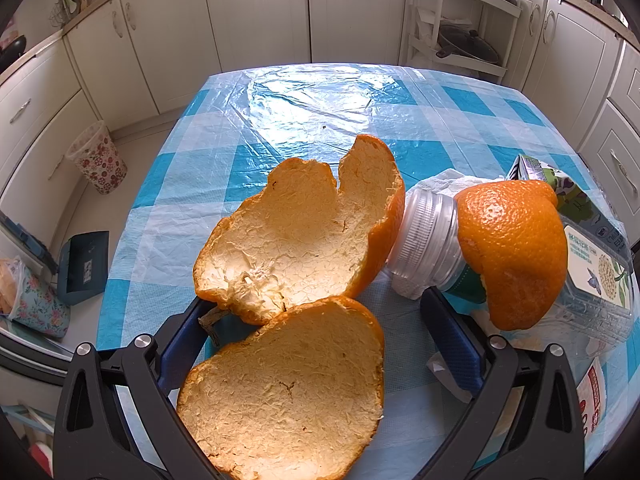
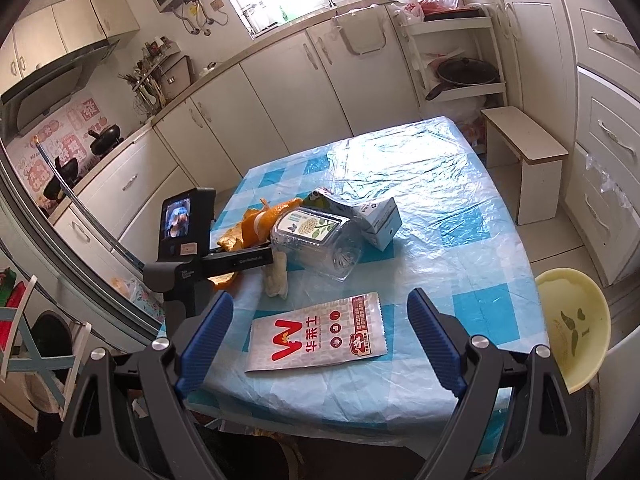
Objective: Collect trash
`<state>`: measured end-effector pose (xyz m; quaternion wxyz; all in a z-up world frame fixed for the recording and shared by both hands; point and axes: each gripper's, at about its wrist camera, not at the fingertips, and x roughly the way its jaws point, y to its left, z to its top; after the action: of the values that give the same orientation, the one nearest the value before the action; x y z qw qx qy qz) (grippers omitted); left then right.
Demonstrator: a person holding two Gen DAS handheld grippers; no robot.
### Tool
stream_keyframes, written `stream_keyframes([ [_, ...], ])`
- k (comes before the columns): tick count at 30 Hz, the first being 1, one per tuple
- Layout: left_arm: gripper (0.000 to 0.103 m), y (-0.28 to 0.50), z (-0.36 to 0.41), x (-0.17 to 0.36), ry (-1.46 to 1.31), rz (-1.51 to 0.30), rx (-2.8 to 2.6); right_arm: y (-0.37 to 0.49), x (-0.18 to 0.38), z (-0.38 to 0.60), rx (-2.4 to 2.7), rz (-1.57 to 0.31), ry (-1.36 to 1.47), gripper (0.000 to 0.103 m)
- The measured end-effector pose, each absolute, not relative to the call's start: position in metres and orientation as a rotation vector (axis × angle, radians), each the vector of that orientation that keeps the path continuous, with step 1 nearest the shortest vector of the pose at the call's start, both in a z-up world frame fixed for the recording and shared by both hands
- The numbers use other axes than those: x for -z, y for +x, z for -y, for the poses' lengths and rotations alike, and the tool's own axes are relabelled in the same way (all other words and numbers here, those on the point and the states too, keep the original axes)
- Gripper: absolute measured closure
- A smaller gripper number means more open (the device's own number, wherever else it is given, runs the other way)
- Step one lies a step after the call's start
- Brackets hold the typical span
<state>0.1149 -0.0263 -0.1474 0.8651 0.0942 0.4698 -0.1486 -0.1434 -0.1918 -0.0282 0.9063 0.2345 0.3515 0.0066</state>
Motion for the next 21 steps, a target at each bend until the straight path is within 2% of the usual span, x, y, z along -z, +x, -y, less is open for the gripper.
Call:
stream_keyframes([
  [21, 0.006, 0.109, 0.022, 0.148, 0.196, -0.985, 0.311, -0.106, 0.049, 0.198, -0.074, -0.806, 0.517, 0.017],
])
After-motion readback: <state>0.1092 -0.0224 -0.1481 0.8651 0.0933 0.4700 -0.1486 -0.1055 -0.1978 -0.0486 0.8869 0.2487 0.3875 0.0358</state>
